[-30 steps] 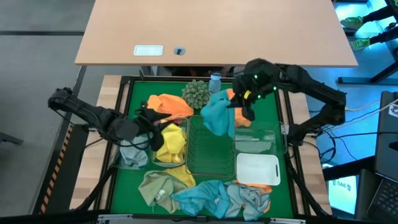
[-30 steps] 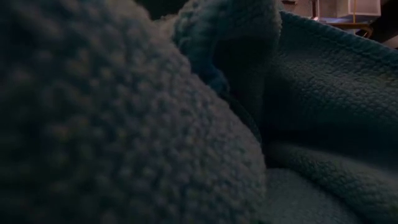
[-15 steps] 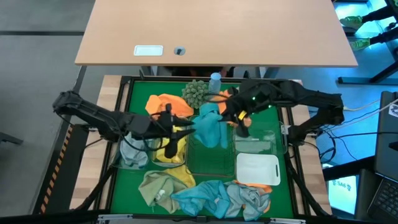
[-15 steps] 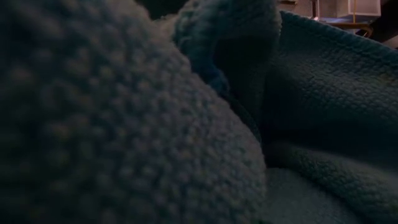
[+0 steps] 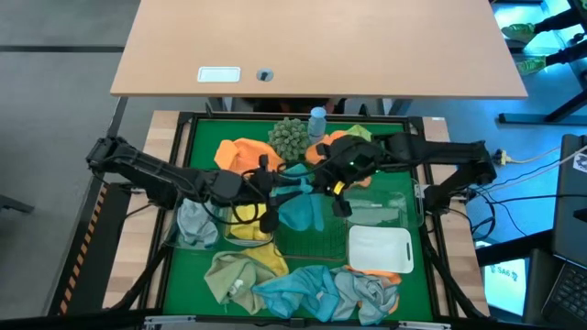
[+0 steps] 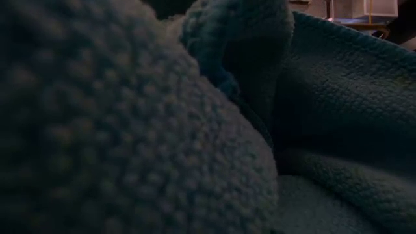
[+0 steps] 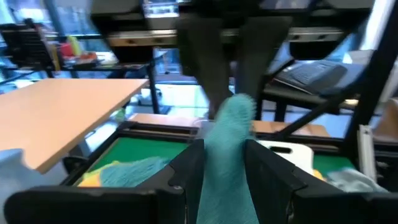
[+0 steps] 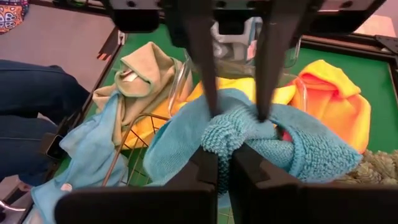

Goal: Sort microfiber towel by color & place in baskets
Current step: Put the top right blue towel into the left transparent bin

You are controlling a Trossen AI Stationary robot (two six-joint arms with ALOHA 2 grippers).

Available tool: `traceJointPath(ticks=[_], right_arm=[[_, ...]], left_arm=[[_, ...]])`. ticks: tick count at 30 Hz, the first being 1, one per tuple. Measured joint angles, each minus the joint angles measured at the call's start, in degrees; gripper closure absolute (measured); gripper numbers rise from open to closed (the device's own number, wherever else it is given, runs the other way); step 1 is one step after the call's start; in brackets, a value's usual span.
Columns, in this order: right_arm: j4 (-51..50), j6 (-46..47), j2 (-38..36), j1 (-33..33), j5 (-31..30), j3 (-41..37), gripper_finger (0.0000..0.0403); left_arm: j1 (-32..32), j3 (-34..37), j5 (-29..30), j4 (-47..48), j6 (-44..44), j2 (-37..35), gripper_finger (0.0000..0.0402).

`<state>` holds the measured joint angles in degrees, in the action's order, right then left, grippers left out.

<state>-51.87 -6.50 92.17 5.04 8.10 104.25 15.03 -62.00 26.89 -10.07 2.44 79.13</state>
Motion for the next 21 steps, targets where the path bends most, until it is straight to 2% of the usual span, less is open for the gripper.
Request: traceJointPath(ticks=[13, 21], right_arm=[[5.4, -1.7, 0.7, -0.1, 2.0, 0.0, 0.0389], [5.3, -1.7, 0.7, -0.2, 2.0, 0.0, 0.0388]], left_arm=[[0.0, 0.0, -1.3, 0.4, 1.3, 0.0, 0.0294], [0.0, 0.0, -2.9, 0.6, 2.0, 0.0, 0.0349]])
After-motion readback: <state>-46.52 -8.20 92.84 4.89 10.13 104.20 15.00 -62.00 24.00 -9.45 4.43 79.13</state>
